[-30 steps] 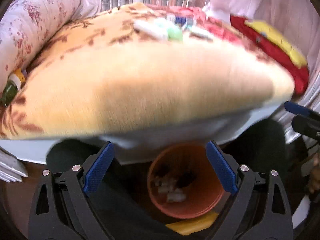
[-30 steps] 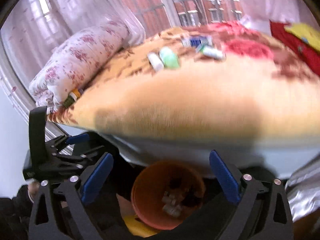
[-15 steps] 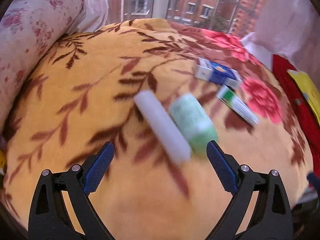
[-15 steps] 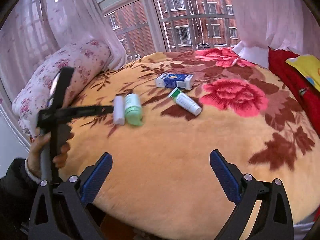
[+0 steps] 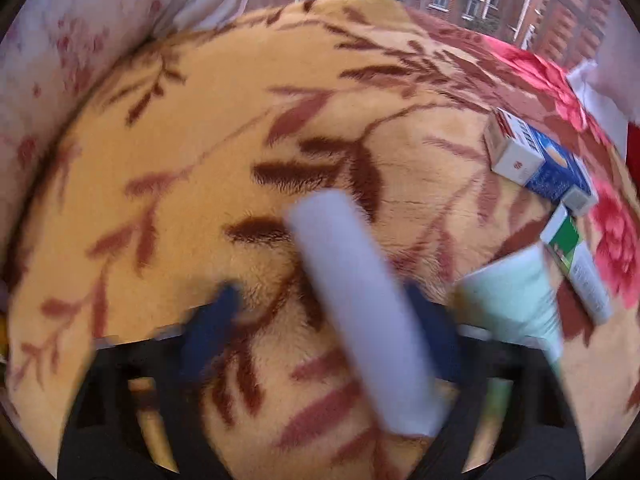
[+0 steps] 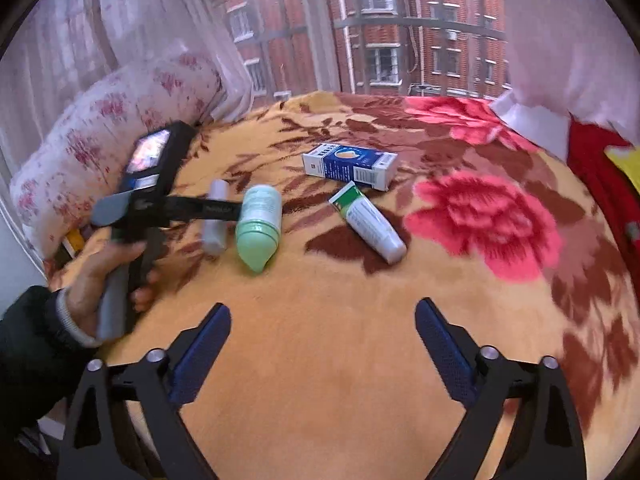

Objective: Collect trash
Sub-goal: 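Grasp the white foam roll with the left gripper, then grasp the green-and-white ointment tube with the right gripper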

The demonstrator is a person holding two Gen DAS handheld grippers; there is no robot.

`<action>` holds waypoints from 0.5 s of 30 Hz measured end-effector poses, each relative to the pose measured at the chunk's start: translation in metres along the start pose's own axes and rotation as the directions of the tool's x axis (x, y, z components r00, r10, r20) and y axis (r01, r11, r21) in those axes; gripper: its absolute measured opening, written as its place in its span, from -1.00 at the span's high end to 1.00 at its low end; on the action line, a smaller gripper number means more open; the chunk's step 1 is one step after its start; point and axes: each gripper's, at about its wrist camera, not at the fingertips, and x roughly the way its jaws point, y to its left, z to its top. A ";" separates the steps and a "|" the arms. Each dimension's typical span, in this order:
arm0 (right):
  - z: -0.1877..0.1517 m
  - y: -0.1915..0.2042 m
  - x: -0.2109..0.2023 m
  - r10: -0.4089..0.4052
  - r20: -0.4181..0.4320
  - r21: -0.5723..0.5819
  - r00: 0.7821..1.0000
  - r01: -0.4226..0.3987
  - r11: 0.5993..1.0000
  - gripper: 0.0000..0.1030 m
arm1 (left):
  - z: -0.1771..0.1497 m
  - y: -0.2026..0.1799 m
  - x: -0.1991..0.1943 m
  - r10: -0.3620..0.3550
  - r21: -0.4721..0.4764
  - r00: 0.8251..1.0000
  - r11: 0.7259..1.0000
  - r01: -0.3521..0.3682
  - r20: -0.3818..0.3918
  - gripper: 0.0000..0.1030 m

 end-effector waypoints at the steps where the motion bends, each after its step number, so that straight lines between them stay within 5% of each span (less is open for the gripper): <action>1: 0.006 -0.001 0.008 -0.004 -0.016 -0.012 1.000 0.004 1.000 -0.55 | -0.004 -0.004 -0.008 -0.003 0.043 1.000 0.999 0.002 0.027 0.20; 2: 0.016 -0.004 0.022 -0.011 -0.043 -0.030 0.999 0.010 1.000 -0.47 | -0.008 -0.006 -0.013 0.006 0.069 0.999 0.998 -0.009 0.043 0.36; 9: 0.064 -0.024 0.116 -0.124 -0.178 -0.152 0.976 0.097 0.984 -0.40 | -0.033 0.010 -0.031 -0.057 0.118 0.996 0.992 0.049 0.074 0.45; 11: 0.068 -0.028 0.141 -0.157 -0.236 -0.176 0.959 0.117 0.977 -0.03 | -0.031 0.013 -0.027 -0.070 0.107 0.995 0.992 0.063 0.069 0.45; 15: 0.071 -0.027 0.156 -0.160 -0.297 -0.177 0.941 0.110 0.978 0.31 | -0.030 0.012 -0.024 -0.088 0.109 0.994 0.991 0.080 0.069 0.45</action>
